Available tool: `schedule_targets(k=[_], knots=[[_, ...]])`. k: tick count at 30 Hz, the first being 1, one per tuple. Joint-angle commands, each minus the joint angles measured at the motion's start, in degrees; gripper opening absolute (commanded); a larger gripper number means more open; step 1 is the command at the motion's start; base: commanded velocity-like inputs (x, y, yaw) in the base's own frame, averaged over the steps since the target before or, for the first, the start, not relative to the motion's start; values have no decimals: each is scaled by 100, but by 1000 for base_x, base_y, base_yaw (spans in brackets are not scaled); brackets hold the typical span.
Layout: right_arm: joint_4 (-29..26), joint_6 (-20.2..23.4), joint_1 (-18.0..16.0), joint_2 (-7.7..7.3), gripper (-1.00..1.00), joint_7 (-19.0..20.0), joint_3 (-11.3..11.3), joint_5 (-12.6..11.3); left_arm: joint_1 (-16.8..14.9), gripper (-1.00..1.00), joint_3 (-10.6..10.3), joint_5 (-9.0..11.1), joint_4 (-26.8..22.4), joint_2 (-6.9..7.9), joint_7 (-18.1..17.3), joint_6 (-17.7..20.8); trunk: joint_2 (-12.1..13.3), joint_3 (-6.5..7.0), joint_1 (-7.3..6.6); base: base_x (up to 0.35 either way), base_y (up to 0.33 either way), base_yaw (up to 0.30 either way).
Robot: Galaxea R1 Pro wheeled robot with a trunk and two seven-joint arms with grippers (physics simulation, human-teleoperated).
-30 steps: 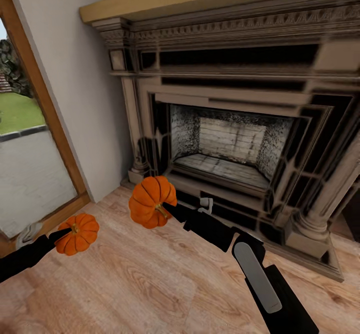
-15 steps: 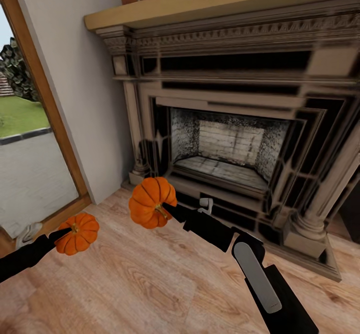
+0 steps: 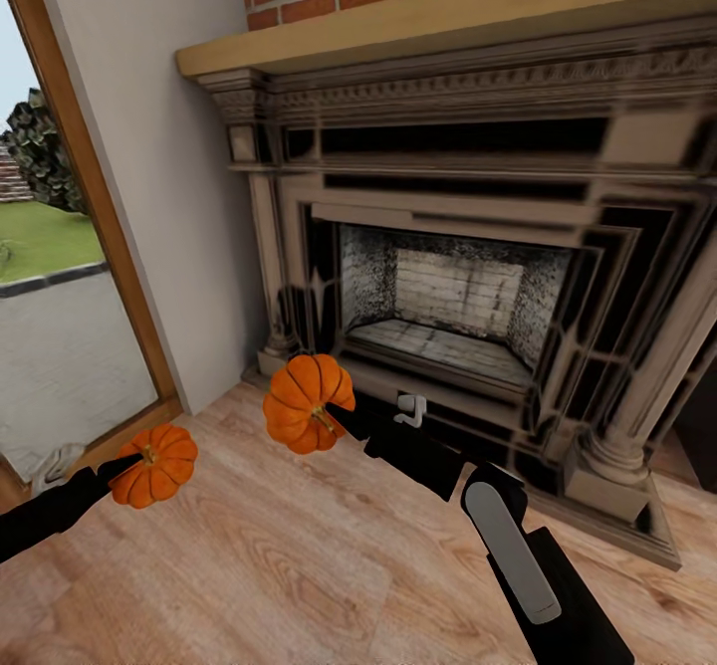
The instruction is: Place each of the two pumpkins and all three candles from the living room inside a cabinet in the living room (use any cabinet), then make sure every cabinet is closed, and position the cauldron so it is next to a table in the living room.
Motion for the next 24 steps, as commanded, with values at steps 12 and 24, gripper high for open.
schedule_targets(k=[12, 24], knots=[[-5, 44, -3, 4, -100, -11, -5, -46, -5, -100, 10, 3, 0, -1, -22, 36, 11, 102, -27, 0, 0, 0], [-2, 44, -3, 4, -100, -20, -5, -46, -5, -100, 4, 3, 0, -9, -17, 27, 27, 254, -58, 0, 0, 0]])
